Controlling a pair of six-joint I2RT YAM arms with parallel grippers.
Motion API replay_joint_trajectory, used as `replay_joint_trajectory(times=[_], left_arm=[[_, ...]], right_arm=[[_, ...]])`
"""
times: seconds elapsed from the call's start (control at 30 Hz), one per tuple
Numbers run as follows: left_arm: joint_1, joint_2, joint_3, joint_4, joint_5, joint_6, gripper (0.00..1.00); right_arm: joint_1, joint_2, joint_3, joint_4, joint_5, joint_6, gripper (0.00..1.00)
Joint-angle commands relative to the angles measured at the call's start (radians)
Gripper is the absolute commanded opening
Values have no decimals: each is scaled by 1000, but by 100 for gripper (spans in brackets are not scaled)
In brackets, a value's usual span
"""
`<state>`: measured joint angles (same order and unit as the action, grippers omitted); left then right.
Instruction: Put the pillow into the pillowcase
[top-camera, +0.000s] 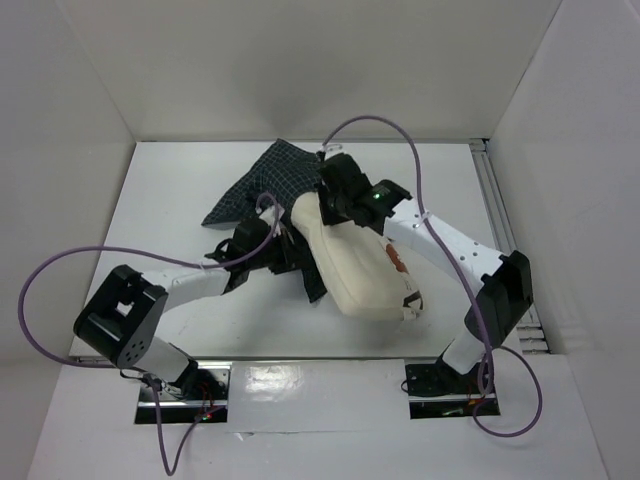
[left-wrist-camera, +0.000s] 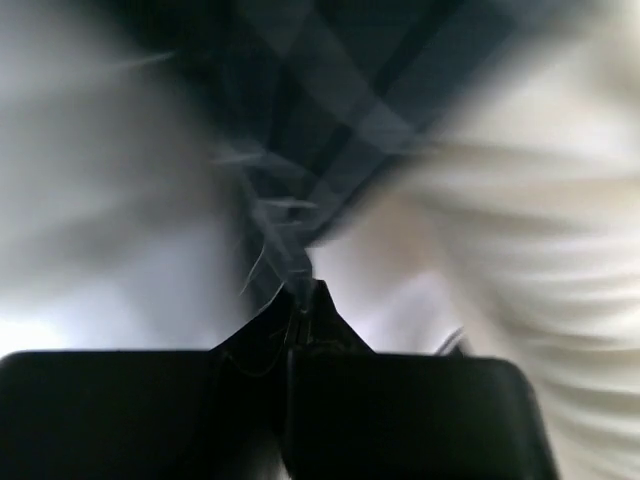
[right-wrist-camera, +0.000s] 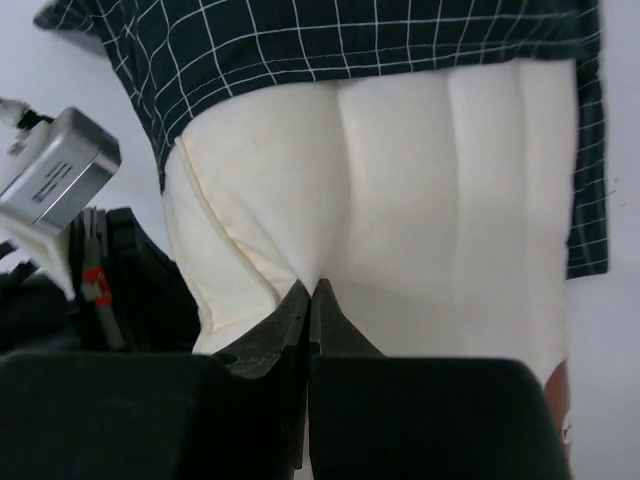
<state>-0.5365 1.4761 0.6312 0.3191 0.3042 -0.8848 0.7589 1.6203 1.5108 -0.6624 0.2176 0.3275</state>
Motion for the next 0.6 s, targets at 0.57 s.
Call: replay_joint_trajectory(times=[0.57], left_arm=[[-80, -96, -105, 85, 239, 64, 0]], right_arm=[[-168, 274, 190, 251, -8, 41, 0]])
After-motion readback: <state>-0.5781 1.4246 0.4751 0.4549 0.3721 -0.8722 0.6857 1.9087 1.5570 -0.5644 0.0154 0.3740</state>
